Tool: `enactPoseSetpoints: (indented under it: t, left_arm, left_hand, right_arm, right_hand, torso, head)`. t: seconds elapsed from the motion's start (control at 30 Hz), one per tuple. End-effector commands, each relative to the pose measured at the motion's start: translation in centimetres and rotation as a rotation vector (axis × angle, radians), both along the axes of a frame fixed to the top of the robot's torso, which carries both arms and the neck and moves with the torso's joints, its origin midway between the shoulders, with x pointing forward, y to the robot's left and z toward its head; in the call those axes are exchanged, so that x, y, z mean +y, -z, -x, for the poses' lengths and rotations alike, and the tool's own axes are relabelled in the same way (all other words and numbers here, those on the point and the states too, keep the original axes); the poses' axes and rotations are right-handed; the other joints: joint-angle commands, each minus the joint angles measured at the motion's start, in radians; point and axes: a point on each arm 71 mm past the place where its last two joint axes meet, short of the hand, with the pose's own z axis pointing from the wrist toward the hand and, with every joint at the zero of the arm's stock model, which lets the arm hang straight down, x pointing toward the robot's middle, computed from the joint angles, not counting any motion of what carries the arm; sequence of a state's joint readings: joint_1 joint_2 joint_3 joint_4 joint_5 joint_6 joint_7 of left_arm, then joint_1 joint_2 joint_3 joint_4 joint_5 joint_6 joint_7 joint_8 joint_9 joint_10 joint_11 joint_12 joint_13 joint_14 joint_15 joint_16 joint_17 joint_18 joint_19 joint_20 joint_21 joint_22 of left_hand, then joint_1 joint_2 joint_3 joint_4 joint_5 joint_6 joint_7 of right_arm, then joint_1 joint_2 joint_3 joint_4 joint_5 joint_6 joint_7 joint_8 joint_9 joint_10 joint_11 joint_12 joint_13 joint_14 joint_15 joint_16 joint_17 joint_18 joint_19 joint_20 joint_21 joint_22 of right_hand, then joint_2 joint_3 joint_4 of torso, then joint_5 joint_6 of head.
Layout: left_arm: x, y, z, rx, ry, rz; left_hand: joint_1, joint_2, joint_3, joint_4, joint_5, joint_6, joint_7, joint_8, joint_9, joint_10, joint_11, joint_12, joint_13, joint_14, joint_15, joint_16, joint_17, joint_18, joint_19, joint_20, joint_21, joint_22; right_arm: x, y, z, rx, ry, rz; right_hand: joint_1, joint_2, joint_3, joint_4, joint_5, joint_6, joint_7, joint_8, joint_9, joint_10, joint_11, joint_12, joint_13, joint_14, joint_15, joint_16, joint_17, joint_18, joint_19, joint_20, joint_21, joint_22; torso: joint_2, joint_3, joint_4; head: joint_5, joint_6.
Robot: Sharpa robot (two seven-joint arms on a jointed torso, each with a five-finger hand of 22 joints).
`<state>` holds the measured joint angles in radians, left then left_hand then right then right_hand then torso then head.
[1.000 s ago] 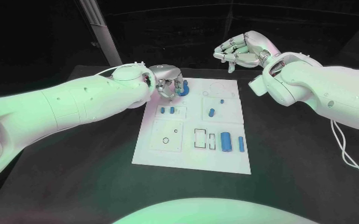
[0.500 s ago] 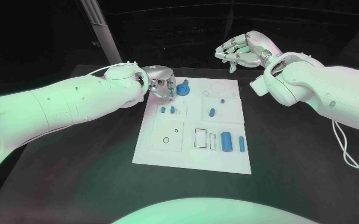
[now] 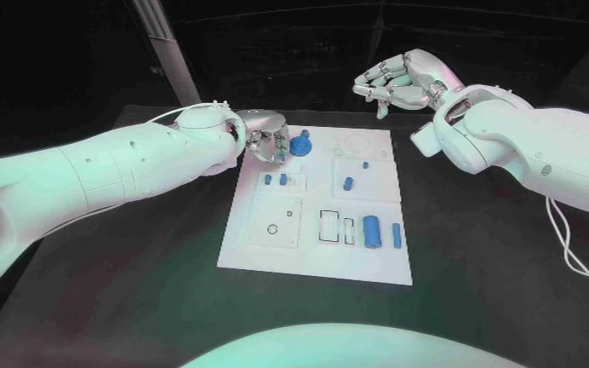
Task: Assemble the parts on the task board
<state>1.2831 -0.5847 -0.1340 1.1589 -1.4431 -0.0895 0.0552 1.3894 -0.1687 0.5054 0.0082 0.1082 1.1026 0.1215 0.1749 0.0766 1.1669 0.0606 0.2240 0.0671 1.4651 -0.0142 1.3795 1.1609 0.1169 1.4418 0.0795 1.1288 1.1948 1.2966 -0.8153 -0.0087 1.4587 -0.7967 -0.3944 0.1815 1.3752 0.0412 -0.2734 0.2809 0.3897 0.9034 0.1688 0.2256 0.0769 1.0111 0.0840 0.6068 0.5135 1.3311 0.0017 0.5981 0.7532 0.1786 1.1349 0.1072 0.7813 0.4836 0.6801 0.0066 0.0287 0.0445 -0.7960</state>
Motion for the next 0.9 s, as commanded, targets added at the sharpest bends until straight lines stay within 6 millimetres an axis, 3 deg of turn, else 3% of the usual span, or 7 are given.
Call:
enactPoseSetpoints:
  t: [0.03,0.9]
  left_arm:
    - [-0.02,0.21,-0.02,0.027,-0.004,-0.014]
    - [0.26,0.69,-0.07,0.061,-0.022,-0.044]
  left_hand:
    - [-0.012,0.002,0.006,-0.001,-0.001,0.008,0.001,-0.006,0.001,0.008,0.0,-0.005,0.001,0.032,-0.008,0.004,-0.002,-0.02,0.006,-0.001,0.007,0.001]
    - [-0.015,0.0,0.007,-0.002,-0.003,0.011,0.0,-0.008,0.002,0.014,-0.002,-0.007,0.002,0.031,-0.008,0.004,-0.004,-0.025,0.012,-0.001,0.03,0.022]
  right_arm:
    - [0.13,-0.15,0.03,-0.007,-0.011,-0.001]
    - [0.17,-0.15,0.03,-0.007,-0.012,-0.001]
  right_hand:
    - [0.008,-0.001,0.001,-0.005,0.006,-0.007,-0.002,-0.006,-0.001,-0.004,0.001,-0.003,-0.001,0.002,0.006,-0.006,0.001,0.005,0.006,0.003,-0.005,-0.001]
    - [0.008,-0.001,0.001,-0.005,0.006,-0.007,-0.002,-0.006,-0.001,-0.004,0.001,-0.003,-0.001,0.002,0.006,-0.006,0.001,0.005,0.006,0.003,-0.005,-0.001]
  torso:
    - [0.0,0.0003,-0.0001]
    - [0.0,0.0002,0.0002]
  head:
    - [0.0,-0.001]
    - [0.001,-0.005]
